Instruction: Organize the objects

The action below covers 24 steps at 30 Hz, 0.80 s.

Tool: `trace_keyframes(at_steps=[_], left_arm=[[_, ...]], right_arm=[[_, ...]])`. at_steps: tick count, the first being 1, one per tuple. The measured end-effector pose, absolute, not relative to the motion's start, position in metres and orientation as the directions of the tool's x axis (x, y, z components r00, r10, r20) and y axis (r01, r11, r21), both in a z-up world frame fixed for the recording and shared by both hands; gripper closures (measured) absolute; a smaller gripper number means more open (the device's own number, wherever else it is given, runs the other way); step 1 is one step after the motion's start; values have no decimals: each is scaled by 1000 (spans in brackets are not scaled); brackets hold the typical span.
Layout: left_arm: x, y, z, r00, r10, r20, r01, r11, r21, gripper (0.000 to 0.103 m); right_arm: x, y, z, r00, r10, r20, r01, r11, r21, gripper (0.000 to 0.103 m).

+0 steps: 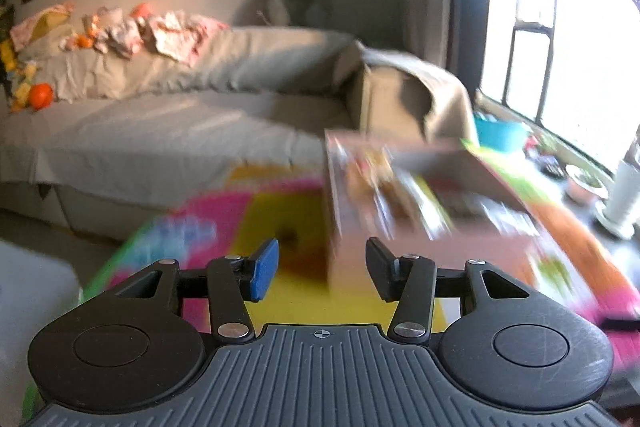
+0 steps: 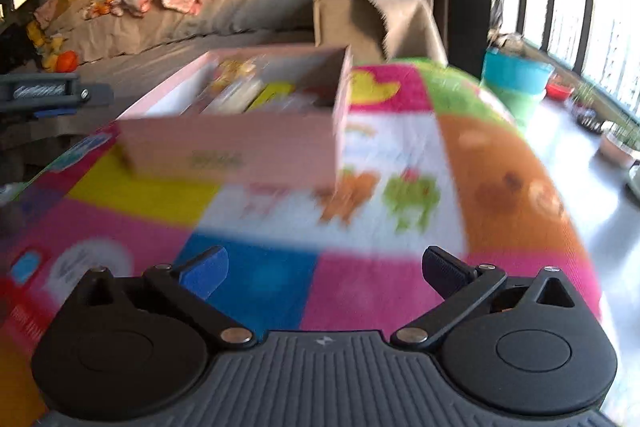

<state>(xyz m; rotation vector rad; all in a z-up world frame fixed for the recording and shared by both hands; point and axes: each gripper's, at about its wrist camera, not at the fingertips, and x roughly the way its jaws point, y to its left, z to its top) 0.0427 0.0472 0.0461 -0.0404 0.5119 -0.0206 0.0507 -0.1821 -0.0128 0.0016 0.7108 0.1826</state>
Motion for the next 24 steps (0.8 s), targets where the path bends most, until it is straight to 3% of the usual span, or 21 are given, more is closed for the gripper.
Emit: trace_keyframes(at_steps=[6,9,14,24], left_arm=[[-10,26,-6,796,-26,-604,28,1000,-7,49],[-19,20,-11,819,1,-574,22,999,33,50],[-15,14,-12,821,-49,-568,44,999,-23,48],[-16,10,-14,818,-53,-573,48,999,-24,46]], right_arm=[[29,-165,-26,757,106,-645,-143,990,-5,0],[31,-172,-27,757,130,-640,-136,990,40,0],[23,-171,-32,784,125,-608,-132,991,33,0],[23,-169,-33,784,115,-610,-129,991,21,0]])
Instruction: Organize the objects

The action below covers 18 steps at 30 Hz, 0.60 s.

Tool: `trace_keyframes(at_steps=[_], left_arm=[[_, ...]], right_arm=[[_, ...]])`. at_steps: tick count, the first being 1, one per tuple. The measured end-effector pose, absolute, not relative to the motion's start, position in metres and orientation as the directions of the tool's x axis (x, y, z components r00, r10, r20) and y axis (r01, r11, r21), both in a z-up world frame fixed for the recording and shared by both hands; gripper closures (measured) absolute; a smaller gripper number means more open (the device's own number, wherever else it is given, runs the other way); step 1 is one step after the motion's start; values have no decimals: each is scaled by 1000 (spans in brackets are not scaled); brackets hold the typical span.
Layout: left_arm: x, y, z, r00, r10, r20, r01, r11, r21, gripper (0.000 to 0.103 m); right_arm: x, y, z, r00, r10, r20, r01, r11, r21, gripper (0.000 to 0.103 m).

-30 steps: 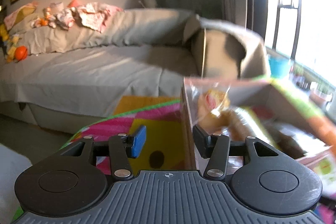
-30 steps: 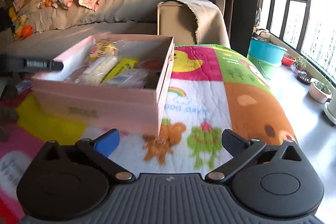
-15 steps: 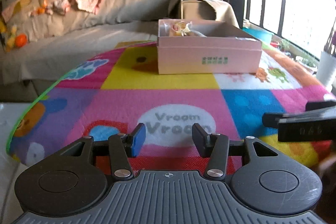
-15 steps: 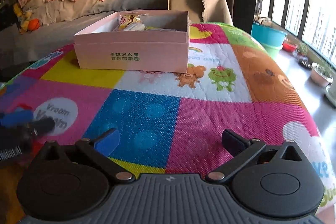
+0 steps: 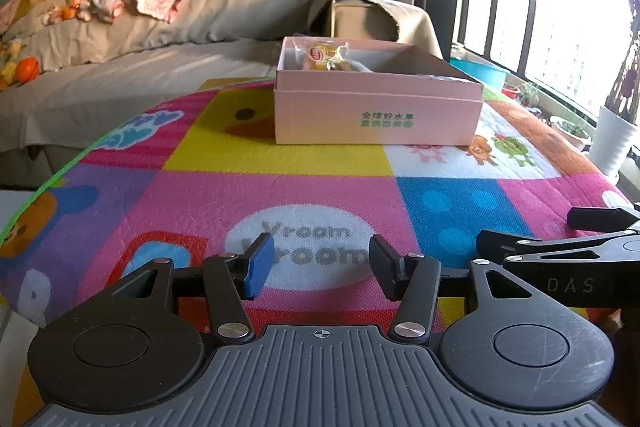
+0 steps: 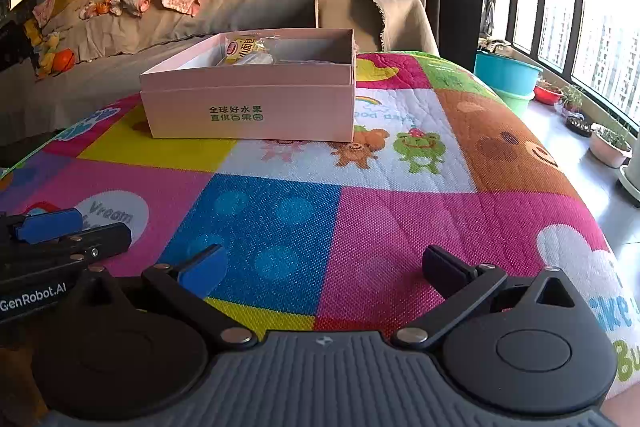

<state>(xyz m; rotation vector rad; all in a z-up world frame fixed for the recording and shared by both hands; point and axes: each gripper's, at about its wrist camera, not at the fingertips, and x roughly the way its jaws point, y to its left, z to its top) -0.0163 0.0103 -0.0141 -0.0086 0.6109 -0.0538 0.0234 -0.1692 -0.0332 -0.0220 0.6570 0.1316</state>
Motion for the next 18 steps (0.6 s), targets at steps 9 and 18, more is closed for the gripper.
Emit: trace_keyframes(at_steps=[9,18], left_arm=[[-16,14,-14,817,-63,-573,46,998,-44,46],[-17,16,-14,818,-64,-572,42,998,-51,47]], right_arm=[[24,-168,-34,784,112,-611,-130,991,15,0],[24,-169,-34,784,112,-610,-130,991,15,0]])
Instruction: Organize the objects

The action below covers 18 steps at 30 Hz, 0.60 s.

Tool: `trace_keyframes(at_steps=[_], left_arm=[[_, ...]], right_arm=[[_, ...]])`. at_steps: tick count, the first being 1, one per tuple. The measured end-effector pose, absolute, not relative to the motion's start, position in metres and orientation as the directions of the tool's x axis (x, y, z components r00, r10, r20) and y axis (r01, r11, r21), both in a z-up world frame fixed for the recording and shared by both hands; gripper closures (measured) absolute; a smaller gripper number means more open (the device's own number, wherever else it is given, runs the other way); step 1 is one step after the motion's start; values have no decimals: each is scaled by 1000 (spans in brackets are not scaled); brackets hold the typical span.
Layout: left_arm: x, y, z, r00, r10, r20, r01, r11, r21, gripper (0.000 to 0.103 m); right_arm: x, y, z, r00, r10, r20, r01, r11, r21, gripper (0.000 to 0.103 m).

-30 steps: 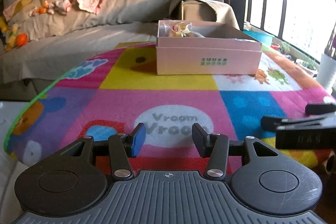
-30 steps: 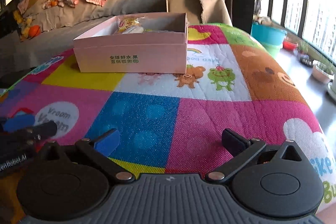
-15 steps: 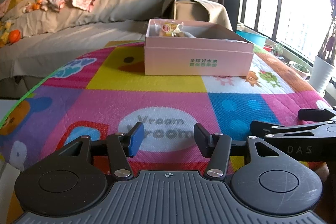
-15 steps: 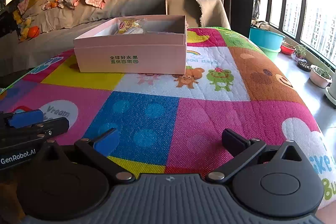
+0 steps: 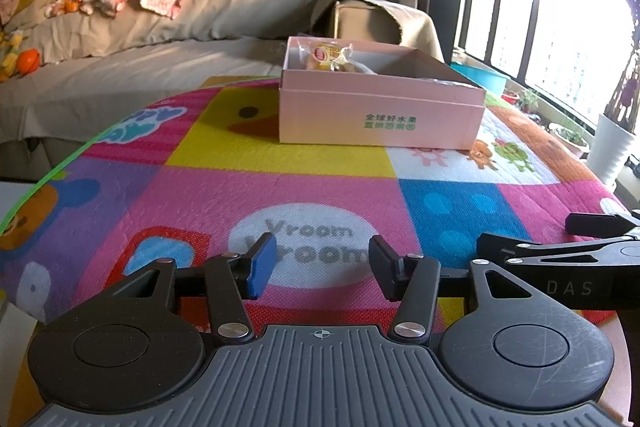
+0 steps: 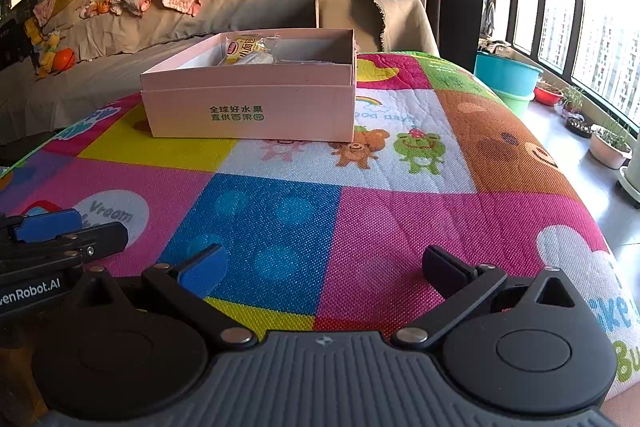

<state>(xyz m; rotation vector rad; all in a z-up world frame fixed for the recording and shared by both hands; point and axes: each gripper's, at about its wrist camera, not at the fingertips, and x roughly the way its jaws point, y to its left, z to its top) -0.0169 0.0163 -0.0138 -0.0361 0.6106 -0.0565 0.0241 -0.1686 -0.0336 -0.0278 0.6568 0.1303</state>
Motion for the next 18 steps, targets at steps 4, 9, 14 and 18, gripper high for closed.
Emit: trace_keyframes(at_steps=[4,9,14,18], left_arm=[[-17,15,-14,817,-58,-573,44,998,-37,47],[-20,13,-14,818,-54,-573,57,998,-14,47],[-22,13,-14,820,-64,-569,58,998,-29,44],[-21,14,-13,817,-76,-572,70,997,-33,41]], right_arm=[[24,-169,-34,784,111,-611,-130,991,13,0],[25,-167,-34,784,113,-610,-131,991,15,0],[25,-166,-34,784,112,-610,-131,991,14,0],[25,-165,-34,784,112,-610,-130,991,14,0]])
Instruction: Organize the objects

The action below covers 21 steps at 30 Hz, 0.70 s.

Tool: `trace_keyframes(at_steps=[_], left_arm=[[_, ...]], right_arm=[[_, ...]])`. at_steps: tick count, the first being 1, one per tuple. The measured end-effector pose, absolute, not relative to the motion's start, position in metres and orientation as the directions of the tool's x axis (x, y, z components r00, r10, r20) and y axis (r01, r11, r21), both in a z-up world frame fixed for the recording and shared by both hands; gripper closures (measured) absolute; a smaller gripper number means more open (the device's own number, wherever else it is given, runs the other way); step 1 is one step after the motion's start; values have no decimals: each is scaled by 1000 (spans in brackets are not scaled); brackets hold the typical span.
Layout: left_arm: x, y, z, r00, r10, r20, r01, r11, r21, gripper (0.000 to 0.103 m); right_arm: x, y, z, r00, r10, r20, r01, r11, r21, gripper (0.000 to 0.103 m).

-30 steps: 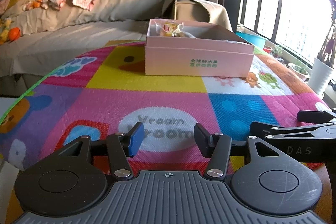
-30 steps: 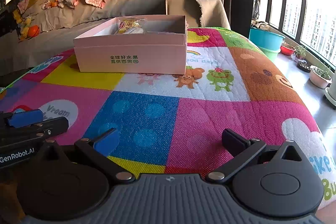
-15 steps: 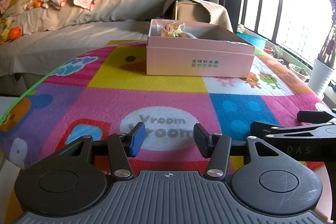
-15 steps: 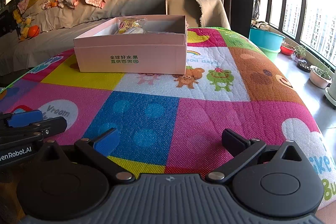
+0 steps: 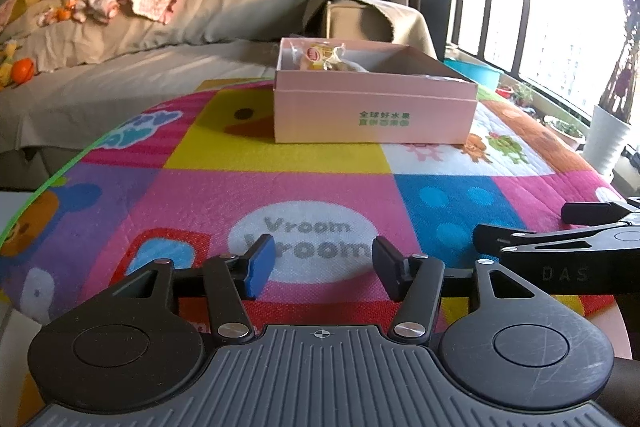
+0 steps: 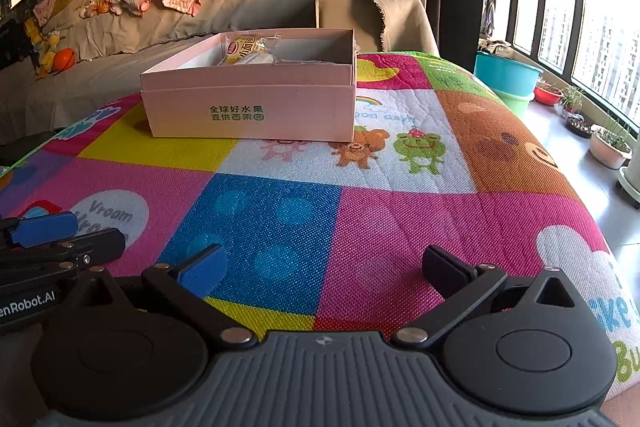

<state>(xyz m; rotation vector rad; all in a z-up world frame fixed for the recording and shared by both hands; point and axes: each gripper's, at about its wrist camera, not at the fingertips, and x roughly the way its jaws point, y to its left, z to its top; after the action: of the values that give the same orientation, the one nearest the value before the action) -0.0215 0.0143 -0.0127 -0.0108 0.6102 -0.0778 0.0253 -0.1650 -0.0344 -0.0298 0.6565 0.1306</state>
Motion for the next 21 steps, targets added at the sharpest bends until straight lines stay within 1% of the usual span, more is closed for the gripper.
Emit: trace_keyframes(at_steps=[4,5,9,11,21], left_arm=[[-21,17,-10,813,-48,-580,37,999,-32,40],[-21,17,-10,814,-40,-579,30,999,-26,38],[-20,17,-11,816,-11,-577,8,1000,-7,16],[-20,17,-12,818,-17,-575,11,1000,-15,12],[-15,19,-15,805,21,-593,-24,1000,3,12]], right_arm=[[25,-166,-34,784,112,-610,-130,991,14,0],[25,-166,-34,784,112,-610,-130,991,14,0],[25,-166,-34,784,112,-610,-130,991,14,0],[25,-166,-34,784,112,-610,-130,991,14,0],[25,-166,-34,784,112,-610,-130,991,14,0]])
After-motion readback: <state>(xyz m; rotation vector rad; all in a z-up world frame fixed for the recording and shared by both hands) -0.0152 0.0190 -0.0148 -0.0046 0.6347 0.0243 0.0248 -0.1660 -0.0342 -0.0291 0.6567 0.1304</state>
